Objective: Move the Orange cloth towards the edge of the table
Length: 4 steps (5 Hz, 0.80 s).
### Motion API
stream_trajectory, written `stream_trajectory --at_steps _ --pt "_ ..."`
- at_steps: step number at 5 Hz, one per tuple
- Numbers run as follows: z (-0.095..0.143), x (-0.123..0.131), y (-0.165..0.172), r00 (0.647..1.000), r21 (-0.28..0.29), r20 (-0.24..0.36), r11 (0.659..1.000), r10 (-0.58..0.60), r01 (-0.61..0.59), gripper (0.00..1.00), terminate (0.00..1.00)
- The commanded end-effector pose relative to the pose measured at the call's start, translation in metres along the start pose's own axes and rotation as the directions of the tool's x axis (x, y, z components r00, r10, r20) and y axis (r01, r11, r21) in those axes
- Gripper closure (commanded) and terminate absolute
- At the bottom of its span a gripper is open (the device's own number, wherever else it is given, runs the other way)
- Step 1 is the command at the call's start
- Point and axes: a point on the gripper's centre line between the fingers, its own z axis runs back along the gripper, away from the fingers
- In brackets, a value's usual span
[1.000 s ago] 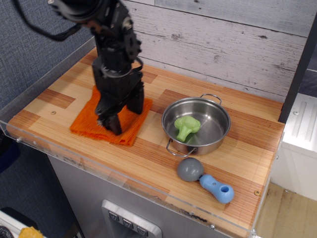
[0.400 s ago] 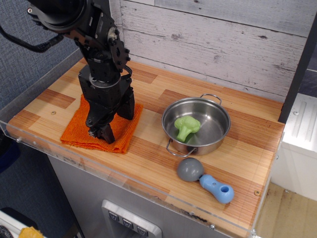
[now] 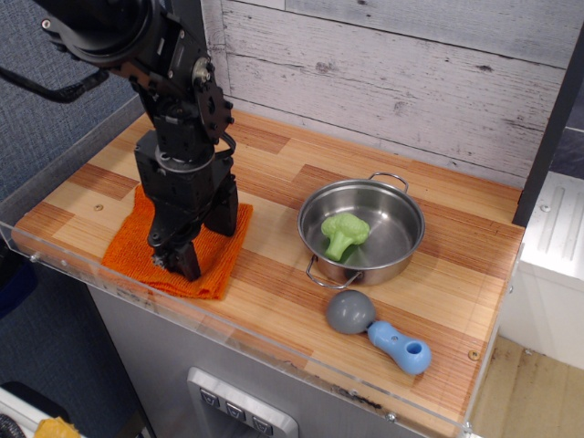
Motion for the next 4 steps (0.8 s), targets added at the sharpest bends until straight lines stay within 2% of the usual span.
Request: stream_trajectory --at_steps 1,4 --pt "0.0133 -0.0005 -0.0013 1.0 -0.022 0.0 1.0 0.003 -0.003 0.0 0.0" --pt "0.0197 0.0034 -0.0066 1.0 -0.041 0.016 0.999 0.023 -0.023 0.0 0.0"
